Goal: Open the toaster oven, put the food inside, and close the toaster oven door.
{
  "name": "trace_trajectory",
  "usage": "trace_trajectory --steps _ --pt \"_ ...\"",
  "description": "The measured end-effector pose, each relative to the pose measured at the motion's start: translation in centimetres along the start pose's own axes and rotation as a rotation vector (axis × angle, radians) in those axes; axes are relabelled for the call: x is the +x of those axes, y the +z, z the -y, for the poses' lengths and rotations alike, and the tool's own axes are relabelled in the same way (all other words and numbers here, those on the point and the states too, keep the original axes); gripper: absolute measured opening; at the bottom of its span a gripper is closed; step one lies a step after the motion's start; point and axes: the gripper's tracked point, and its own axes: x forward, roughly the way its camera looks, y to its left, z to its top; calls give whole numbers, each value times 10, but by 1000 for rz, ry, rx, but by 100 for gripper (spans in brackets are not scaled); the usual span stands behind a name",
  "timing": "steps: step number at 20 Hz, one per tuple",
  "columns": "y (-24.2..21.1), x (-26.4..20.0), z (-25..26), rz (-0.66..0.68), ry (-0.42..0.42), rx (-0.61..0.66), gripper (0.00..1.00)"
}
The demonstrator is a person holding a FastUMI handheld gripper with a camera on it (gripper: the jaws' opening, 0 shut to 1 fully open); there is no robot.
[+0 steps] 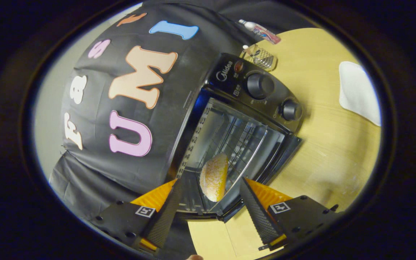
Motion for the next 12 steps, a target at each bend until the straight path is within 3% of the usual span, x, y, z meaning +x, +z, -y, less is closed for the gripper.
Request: trace_trajectory --steps 5,12 --pt "1 -37 7 0 -3 -57 99" --pt "-21 -90 51 -65 -95 -213 99"
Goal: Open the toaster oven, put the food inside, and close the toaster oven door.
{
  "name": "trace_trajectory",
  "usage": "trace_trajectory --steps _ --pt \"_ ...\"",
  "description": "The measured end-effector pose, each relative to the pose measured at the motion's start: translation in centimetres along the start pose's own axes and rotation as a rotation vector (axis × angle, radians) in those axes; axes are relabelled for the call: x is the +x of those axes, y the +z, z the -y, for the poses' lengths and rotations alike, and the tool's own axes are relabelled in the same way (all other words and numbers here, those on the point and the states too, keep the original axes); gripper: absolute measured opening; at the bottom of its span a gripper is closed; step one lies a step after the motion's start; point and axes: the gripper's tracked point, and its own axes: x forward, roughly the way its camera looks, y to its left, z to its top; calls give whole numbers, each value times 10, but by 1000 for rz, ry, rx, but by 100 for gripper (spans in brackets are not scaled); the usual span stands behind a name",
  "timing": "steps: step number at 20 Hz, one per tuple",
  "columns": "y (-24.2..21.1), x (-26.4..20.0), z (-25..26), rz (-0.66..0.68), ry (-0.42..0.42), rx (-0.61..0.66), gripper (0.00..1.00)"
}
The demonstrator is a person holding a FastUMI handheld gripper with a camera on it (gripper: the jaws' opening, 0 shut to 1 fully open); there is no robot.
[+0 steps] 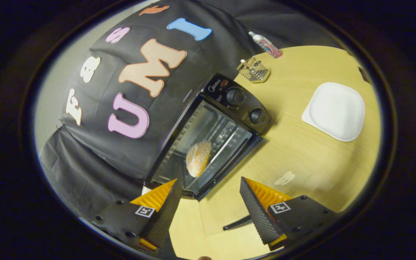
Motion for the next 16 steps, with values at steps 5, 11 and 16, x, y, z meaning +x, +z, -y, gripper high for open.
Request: trace_trajectory --steps 5,11,16 --pt "-37 -22 33 -96 -77 -179 99" --pt "-81 -24 80 -269 -212 -443 100" --pt "-85 -9 96 -331 -278 -621 100"
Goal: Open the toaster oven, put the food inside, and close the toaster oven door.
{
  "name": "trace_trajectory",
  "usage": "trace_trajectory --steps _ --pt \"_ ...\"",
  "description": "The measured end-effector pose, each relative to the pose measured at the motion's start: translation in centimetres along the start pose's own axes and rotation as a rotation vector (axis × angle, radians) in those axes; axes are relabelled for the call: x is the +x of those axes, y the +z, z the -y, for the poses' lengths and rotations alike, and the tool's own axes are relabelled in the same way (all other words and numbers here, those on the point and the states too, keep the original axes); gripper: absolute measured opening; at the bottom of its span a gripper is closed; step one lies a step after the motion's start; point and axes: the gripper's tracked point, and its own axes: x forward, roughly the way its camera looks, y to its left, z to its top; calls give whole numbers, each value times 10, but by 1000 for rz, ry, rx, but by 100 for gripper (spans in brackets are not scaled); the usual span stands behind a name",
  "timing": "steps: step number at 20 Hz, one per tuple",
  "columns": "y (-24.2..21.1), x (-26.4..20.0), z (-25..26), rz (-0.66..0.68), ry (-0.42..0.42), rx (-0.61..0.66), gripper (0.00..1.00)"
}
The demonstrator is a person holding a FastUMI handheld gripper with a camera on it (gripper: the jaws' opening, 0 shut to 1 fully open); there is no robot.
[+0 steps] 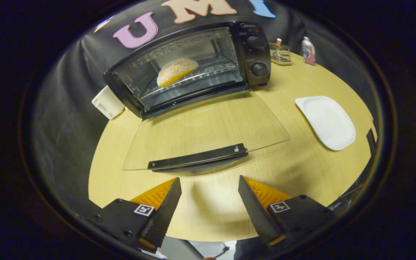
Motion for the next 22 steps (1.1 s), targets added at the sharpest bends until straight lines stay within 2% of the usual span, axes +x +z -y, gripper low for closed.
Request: trace_trajectory --steps 2,6,11,18,22 --pt "1 3 -1 -19 -8 -41 99" --pt "19 -6 -7 47 -18 -134 100" --pt "45 -30 -7 147 -12 -106 100" --pt "132 -63 -28 357 48 -43 100" --pt "174 -65 -37 436 65 -6 100"
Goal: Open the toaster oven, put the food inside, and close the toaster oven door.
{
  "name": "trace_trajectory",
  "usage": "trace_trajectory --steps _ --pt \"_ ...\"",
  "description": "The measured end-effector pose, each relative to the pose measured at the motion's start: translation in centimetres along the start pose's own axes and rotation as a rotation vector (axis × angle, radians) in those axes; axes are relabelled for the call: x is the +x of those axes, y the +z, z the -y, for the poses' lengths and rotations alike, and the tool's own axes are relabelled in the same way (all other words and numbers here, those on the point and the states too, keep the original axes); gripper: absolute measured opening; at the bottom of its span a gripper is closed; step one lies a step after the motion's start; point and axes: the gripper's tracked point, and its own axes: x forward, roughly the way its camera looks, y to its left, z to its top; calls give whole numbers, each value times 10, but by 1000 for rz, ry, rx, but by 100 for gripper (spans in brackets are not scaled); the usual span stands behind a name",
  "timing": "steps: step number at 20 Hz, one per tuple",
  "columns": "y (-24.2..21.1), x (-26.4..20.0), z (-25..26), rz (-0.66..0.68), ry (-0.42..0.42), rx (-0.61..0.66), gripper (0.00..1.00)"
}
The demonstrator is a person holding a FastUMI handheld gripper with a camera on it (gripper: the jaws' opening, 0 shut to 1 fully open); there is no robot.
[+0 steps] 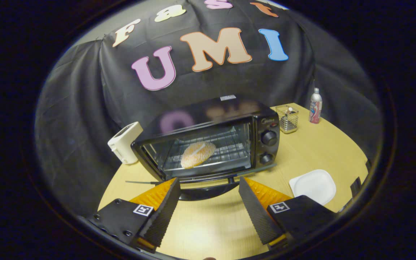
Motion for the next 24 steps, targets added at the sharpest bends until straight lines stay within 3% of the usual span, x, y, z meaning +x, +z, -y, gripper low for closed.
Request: trace_trajectory --steps 10,18,24 --pt "50 47 -9 81 23 98 100" --pt "70 56 -10 94 17 65 100" --pt "159 16 -2 233 2 25 100"
